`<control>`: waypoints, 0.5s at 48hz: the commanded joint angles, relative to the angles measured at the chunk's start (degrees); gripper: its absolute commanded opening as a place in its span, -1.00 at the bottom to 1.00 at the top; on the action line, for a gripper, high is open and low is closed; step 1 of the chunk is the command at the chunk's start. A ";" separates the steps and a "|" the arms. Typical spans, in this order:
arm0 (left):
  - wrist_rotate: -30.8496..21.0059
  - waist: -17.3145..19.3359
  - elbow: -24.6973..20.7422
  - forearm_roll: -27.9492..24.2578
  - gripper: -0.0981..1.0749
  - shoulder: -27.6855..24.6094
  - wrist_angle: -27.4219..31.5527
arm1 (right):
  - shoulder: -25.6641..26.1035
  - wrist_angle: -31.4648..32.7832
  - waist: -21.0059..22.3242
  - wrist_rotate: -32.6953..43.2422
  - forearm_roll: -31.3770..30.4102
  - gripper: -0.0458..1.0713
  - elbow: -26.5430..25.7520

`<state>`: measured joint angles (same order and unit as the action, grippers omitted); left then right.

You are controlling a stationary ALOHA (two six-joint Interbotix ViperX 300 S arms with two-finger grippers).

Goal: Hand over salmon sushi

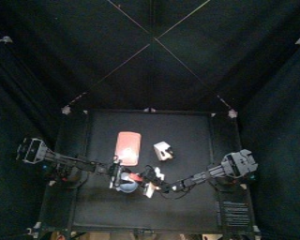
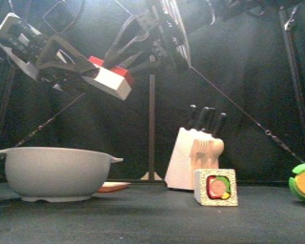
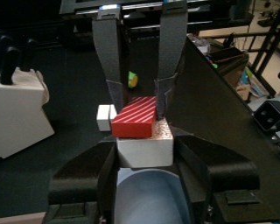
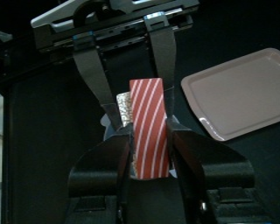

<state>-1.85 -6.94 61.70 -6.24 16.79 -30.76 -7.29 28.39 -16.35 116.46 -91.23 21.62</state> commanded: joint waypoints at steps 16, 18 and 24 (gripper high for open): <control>0.26 0.62 -1.32 0.09 -0.02 0.09 -0.53 | 0.53 0.00 -0.09 -0.18 0.79 0.08 -1.76; 0.26 0.70 -1.32 0.00 -0.02 0.18 -0.53 | 0.53 0.00 -0.09 -0.18 1.05 0.08 -1.76; 0.26 0.97 -1.32 0.00 -0.02 0.18 -0.53 | 0.53 0.00 -0.18 -0.18 1.23 0.08 -1.76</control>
<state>-1.58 -6.33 61.70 -6.15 16.70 -30.76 -7.82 28.30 -16.35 116.37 -90.00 21.36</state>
